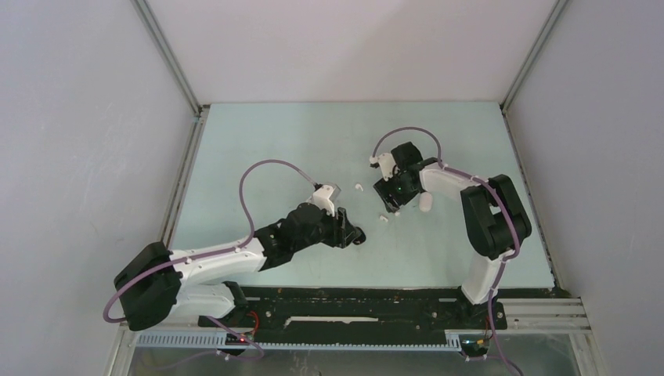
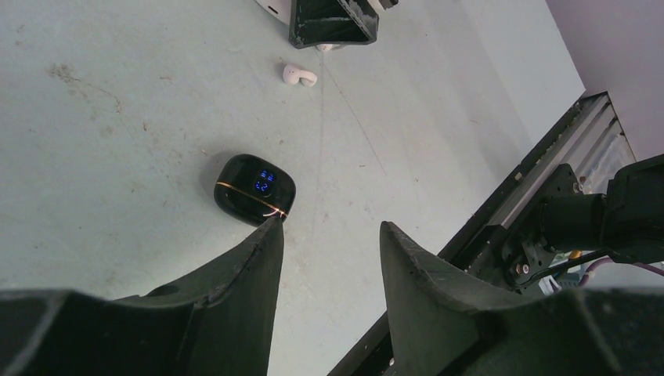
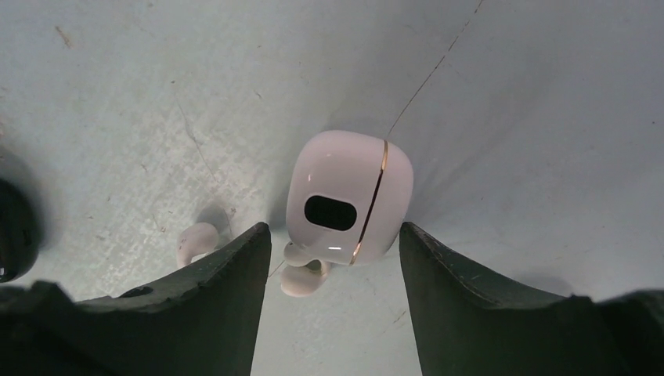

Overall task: Insert the wireless bluetooth earbuds into the charging case
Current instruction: Pick up the charging case at the center of the board.

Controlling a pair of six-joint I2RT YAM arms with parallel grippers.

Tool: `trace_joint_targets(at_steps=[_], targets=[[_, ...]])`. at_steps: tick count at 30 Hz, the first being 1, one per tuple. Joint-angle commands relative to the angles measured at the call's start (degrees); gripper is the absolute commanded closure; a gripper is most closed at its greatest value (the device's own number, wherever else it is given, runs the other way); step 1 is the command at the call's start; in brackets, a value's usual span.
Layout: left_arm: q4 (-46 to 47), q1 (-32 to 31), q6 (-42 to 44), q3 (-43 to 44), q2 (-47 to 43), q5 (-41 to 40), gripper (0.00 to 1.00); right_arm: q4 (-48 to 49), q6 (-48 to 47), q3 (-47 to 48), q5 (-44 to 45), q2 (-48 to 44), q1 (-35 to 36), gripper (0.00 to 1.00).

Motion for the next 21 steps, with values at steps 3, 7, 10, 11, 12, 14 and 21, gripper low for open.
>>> trace_joint_targets(at_steps=[3,7,10,11,12,14,21], targets=[[1.9,-0.4,0.1,1.7,0.0,0.4,0.46,3.7,-2.0,2.6,1.1,1.8,0.8,0.37],[1.9,-0.5,-0.2,1.8,0.3,0.5,0.46,3.3,-2.2,3.4,1.1,2.8,1.2,0.42],[2.1,-0.5,-0.5,1.8,0.8,0.8,0.46,2.9,-2.4,3.7,1.0,3.2,1.2,0.56],[2.1,-0.5,-0.5,1.8,1.0,0.8,0.46,2.4,-2.5,3.8,1.2,3.1,1.1,0.59],[2.2,-0.5,-0.5,1.8,1.1,0.8,0.46,1.9,-2.6,3.9,1.2,2.6,1.0,0.62],[2.2,-0.5,-0.7,1.7,1.1,0.8,0.46,0.0,-2.7,3.8,0.4,0.5,0.3,0.68],[3.3,-0.5,-3.6,1.7,0.8,1.5,0.45,-4.1,-2.5,-0.9,-12.3,-14.7,-3.2,0.71]])
